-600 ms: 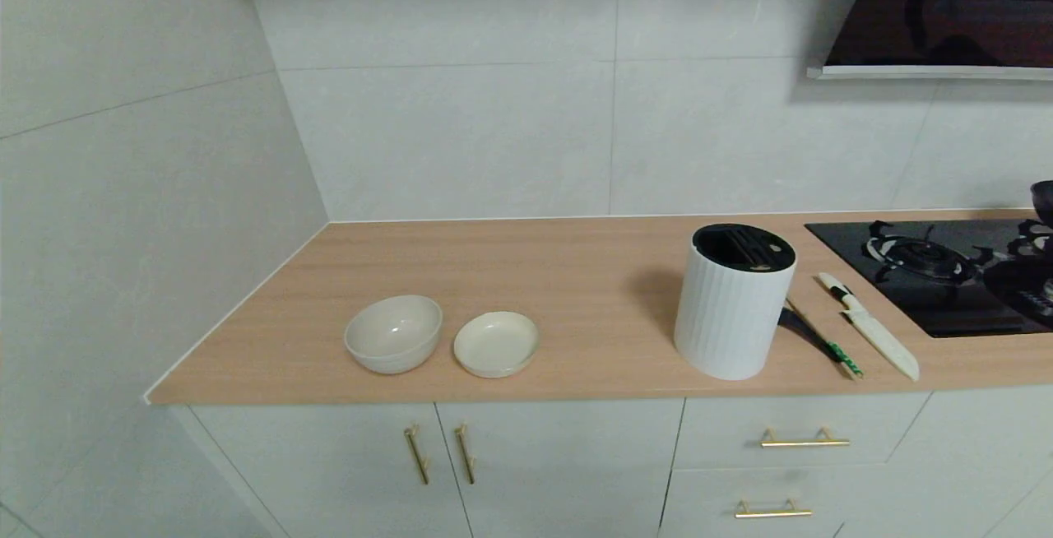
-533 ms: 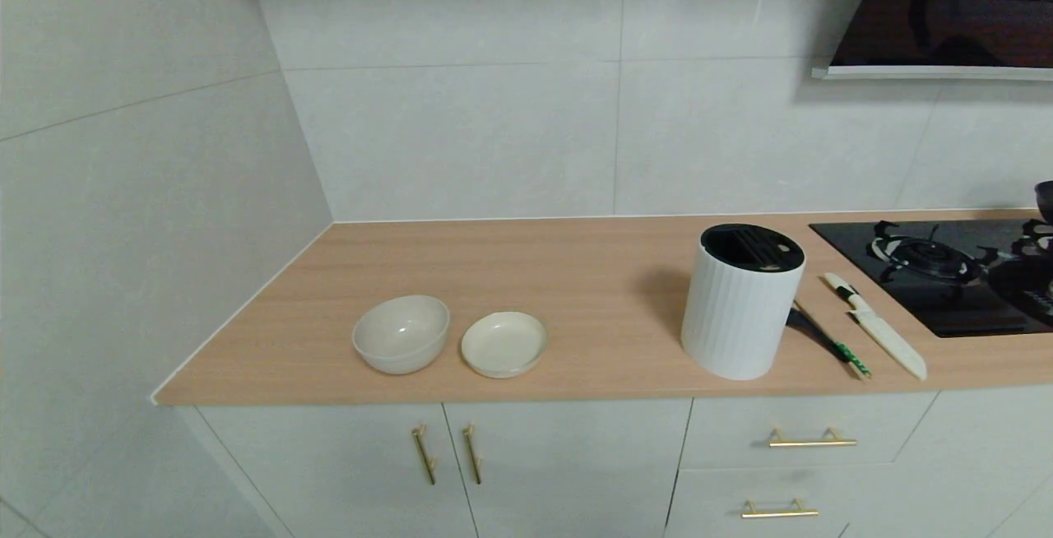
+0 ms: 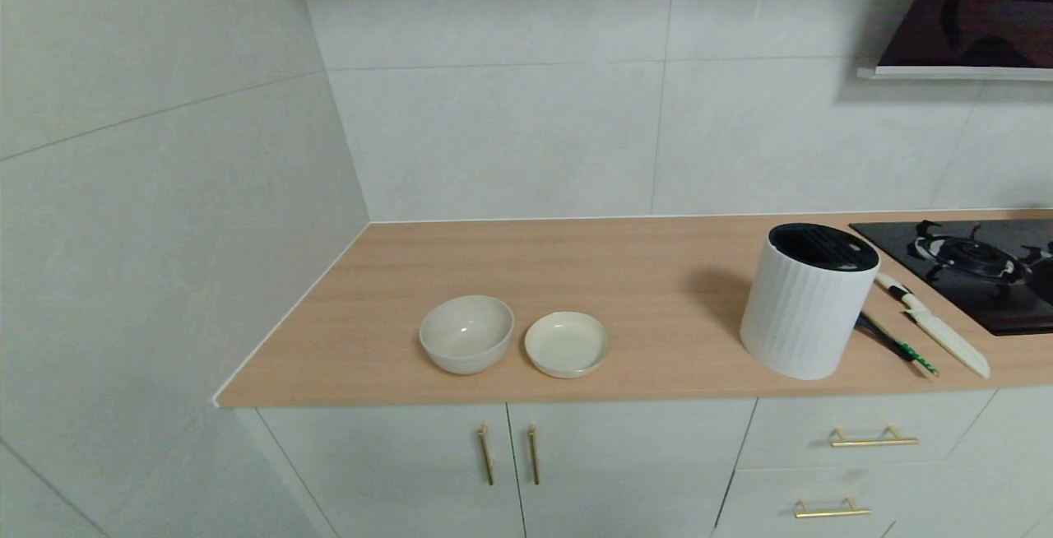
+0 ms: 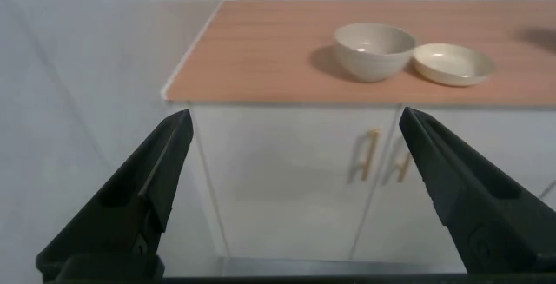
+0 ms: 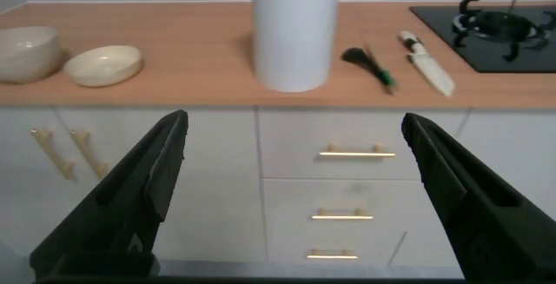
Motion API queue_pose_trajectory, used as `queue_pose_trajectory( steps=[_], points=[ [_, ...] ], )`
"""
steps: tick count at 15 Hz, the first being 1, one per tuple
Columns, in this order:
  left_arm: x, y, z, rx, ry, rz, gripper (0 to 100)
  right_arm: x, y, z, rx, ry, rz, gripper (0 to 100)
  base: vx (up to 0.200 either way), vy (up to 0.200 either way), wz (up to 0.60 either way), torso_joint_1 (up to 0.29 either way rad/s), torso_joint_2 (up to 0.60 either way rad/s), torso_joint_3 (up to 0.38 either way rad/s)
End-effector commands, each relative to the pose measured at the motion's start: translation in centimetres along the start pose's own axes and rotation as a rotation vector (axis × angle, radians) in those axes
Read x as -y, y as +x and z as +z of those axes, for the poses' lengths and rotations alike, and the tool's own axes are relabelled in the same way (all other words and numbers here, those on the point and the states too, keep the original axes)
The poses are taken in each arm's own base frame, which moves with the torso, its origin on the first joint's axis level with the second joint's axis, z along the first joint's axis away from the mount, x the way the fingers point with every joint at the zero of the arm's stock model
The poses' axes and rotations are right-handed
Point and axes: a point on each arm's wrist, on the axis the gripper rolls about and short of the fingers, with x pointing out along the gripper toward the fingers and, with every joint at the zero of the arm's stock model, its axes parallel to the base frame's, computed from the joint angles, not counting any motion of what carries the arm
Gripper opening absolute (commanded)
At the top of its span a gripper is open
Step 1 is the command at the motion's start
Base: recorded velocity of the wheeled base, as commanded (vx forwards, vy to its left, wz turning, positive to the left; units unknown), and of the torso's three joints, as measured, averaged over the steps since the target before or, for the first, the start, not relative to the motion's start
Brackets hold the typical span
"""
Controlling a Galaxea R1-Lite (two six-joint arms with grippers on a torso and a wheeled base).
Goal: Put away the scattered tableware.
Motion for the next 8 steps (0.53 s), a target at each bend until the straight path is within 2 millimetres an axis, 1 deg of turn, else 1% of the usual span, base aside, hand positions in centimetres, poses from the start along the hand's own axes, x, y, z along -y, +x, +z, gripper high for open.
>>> queue_pose_trajectory(
  steps=[1,5,8],
  points=[
    [0.0,0.01,-0.02,-0.003,0.0,0.001,100,0.0,0.01,0.0,-0.001,0.0,0.001,100,0.0,0.2,0.0,0.002,0.01,-0.002],
    [0.0,0.0,-0.01,0.0,0.0,0.001,100,0.0,0.01,0.0,-0.001,0.0,0.001,100,0.0,0.2,0.0,0.001,0.0,0.005],
    [0.0,0.0,-0.03,-0.002,0.0,0.002,100,0.0,0.01,0.0,-0.001,0.0,0.001,100,0.0,0.0,0.0,0.0,0.0,0.0]
  ],
)
